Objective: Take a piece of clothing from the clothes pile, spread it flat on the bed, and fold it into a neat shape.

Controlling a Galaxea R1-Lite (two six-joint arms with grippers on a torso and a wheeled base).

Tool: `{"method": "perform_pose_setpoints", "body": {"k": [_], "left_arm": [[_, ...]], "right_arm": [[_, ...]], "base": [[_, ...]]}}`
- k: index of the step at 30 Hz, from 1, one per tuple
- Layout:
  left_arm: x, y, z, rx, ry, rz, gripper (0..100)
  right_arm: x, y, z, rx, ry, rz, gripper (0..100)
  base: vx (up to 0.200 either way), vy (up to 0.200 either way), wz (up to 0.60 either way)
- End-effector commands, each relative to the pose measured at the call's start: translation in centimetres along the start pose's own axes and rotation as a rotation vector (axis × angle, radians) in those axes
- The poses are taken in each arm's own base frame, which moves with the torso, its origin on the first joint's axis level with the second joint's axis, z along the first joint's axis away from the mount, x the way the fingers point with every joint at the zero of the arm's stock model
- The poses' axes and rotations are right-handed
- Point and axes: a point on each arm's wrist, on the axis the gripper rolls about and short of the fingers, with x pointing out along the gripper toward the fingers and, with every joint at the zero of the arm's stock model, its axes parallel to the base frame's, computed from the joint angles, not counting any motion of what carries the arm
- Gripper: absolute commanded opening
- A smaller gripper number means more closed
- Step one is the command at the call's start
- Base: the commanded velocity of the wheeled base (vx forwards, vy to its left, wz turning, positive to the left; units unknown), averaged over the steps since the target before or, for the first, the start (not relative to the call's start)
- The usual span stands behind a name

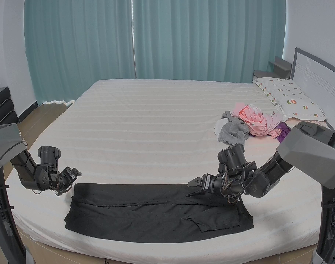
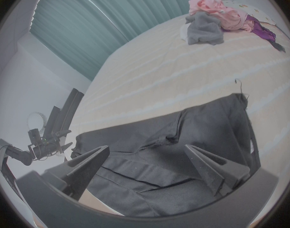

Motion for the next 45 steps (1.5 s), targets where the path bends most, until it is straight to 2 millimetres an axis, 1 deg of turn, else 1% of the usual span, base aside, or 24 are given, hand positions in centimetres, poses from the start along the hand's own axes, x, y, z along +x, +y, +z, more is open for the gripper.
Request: {"method": "perform_pose_setpoints", "body": {"k": [1, 5, 9, 15, 23, 25, 28, 32, 37, 39, 43, 45], "left_arm": [[0.1, 0.1, -0.1, 0.0, 0.003, 0.003, 100], [0.2, 0.1, -0.1, 0.001, 0.004, 0.004, 100], [0.2, 0.1, -0.1, 0.0, 0.003, 0.004, 100], [0.2, 0.1, -0.1, 0.001, 0.004, 0.004, 100], [0.2, 0.1, -0.1, 0.001, 0.003, 0.003, 100], [0.2, 0.1, -0.1, 0.003, 0.003, 0.003, 100], [0.2, 0.1, -0.1, 0.003, 0.004, 0.004, 100], [0.2, 0.1, -0.1, 0.001, 0.003, 0.003, 100], [0.2, 0.1, -0.1, 0.001, 0.003, 0.003, 100], [0.2, 0.1, -0.1, 0.001, 0.003, 0.003, 100], [0.2, 0.0, 0.0, 0.001, 0.001, 0.001, 100], [0.1, 0.0, 0.0, 0.0, -0.002, -0.001, 100]], "right_arm": [[1.7, 0.9, -0.4, -0.009, 0.033, -0.017, 100], [1.8, 1.0, -0.3, -0.011, 0.044, -0.027, 100], [2.5, 0.9, -0.5, -0.012, 0.083, -0.055, 100], [3.5, 1.4, -0.4, -0.016, 0.113, -0.087, 100], [4.2, 1.8, -0.5, -0.022, 0.129, -0.113, 100], [4.6, 2.4, -0.5, -0.028, 0.125, -0.099, 100], [5.3, 3.5, -0.4, -0.039, 0.081, -0.092, 100], [6.2, 4.0, 0.4, -0.007, -0.011, -0.121, 100], [6.2, 4.3, 0.7, 0.033, -0.055, -0.087, 100], [6.3, 4.5, 0.9, 0.052, -0.095, -0.046, 100], [5.9, 4.7, 1.2, 0.094, -0.109, -0.02, 100], [5.4, 4.9, 1.8, 0.112, -0.13, -0.005, 100]], "base": [[0.0, 0.0, 0.0], [0.0, 0.0, 0.0], [0.0, 0.0, 0.0], [0.0, 0.0, 0.0], [0.0, 0.0, 0.0], [0.0, 0.0, 0.0], [0.0, 0.0, 0.0], [0.0, 0.0, 0.0], [0.0, 0.0, 0.0], [0.0, 0.0, 0.0], [0.0, 0.0, 0.0], [0.0, 0.0, 0.0]]}}
